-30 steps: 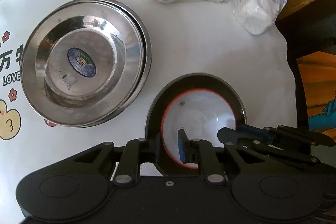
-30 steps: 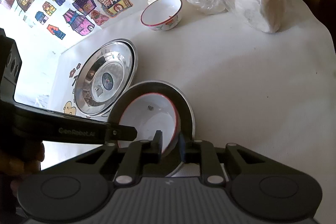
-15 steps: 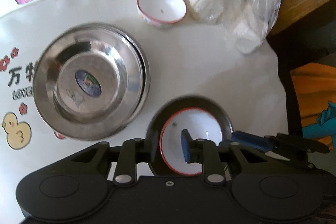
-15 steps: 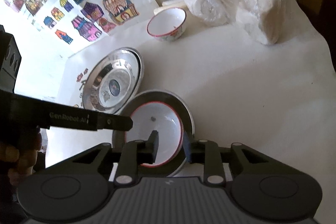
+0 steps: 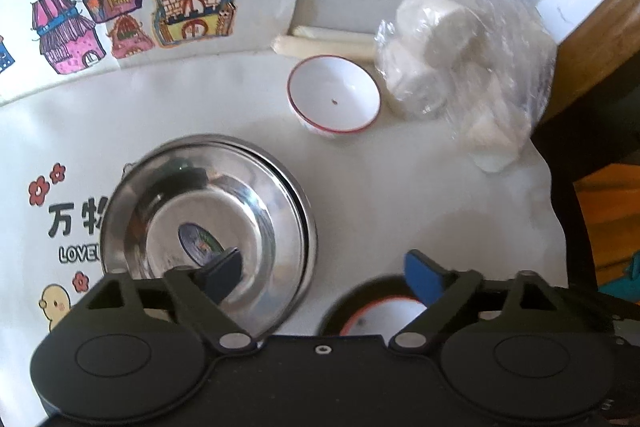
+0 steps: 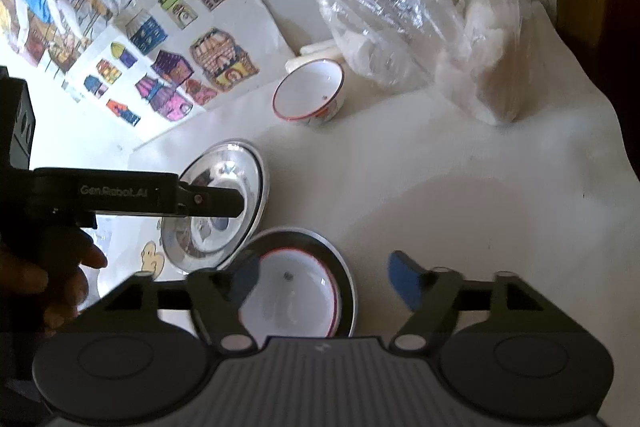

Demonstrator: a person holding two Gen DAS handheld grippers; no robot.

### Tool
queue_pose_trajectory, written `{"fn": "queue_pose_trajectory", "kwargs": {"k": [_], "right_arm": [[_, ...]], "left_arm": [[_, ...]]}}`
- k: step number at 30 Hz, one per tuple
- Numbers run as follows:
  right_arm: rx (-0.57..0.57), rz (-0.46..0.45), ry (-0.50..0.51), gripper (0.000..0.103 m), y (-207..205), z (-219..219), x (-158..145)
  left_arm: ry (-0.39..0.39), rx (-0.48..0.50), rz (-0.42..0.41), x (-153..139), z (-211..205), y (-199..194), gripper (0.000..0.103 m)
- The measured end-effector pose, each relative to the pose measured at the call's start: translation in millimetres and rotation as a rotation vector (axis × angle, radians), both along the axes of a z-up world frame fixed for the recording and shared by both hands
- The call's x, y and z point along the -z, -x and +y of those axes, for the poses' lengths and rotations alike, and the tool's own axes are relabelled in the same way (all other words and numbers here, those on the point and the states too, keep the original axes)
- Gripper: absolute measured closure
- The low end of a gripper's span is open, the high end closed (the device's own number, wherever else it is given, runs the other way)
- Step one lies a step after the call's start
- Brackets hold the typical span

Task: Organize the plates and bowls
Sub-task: 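Open both grippers and release the white bowl inside the stainless bowl, then move both grippers to the second white red-rimmed bowl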

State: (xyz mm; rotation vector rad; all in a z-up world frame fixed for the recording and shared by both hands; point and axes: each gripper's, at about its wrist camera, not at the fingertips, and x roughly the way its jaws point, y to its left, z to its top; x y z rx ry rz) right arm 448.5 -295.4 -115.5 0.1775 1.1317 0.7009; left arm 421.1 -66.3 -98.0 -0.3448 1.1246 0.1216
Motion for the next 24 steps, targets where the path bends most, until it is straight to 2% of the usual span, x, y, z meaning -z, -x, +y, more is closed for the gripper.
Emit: {"fn": "queue_pose_trajectory", "kwargs": {"k": [2, 4, 13, 19, 24], "right_arm": [[0.017, 0.0, -0.009, 0.003, -5.7, 0.5, 1.2], [0.031, 0.007, -0.017, 0.0, -12.3, 0.7, 3.2], [0.088, 0.036, -0.031, 0.0, -37.7, 5.0, 14.7], [0.138, 0.037, -0.023, 0.0, -53.5, 14.4, 24.6], [0.169, 0.022, -0.025, 0.0, -69.6, 27.4, 29.7]], "left_arm": [[-0.001, -0.004, 0.007, 1.8, 3.6, -5.6, 0.004], [0.005, -0.009, 0.014, 4.8, 7.5, -10.7, 0.002], [0.023, -0.039, 0.0, 12.8, 23.9, -39.9, 0.001], [-0.008, -0.065, -0.001, 16.3, 41.2, -71.9, 0.001], [-0.046, -0.043, -0.01, 20.1, 52.8, -100.5, 0.001]]}}
